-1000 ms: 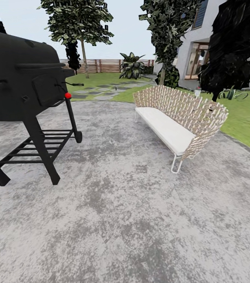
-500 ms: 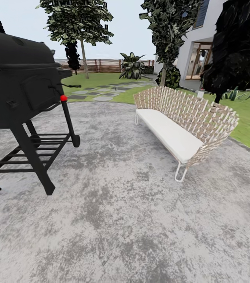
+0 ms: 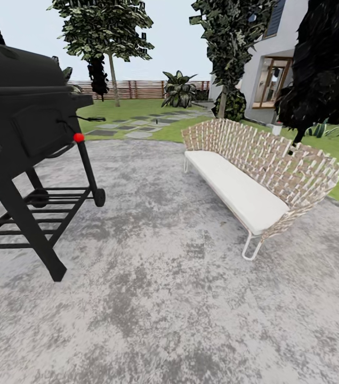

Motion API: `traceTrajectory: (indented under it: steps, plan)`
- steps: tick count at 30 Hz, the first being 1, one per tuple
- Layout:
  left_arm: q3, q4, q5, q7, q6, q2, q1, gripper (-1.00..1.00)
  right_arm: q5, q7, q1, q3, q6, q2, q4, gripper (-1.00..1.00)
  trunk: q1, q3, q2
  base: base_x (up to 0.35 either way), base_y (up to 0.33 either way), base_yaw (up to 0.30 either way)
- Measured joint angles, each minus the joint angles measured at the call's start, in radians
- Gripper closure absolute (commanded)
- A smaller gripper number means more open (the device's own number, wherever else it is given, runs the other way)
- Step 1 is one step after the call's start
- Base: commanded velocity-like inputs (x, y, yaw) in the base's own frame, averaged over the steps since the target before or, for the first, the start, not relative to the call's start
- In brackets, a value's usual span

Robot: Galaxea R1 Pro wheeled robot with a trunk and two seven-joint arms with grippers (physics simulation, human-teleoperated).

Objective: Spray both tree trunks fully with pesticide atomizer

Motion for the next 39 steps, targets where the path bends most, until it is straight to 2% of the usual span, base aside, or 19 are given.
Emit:
traceTrajectory:
  steps: [9,24,39]
  plan:
    - [0.0,0.002,-0.001,0.0,-0.001,-0.005,0.0,-1.0,0.001,0.0,0.0,0.001,0.0,0.003,0.002,-1.0,0.0,0.006,0.0,0.34,0.0,0.153]
    - [0.004,0.003,0.0,0.0,-0.001,0.004,0.0,-1.0,0.001,-0.001,0.0,0.001,0.0,0.003,0.003,-1.0,0.0,0.02,0.0,0.34,0.0,0.226]
    - [0.0,0.003,0.0,0.0,-0.001,0.005,0.0,-1.0,0.0,-0.001,0.0,-0.001,0.0,0.003,0.001,-1.0,0.0,0.022,0.0,0.34,0.0,-0.001]
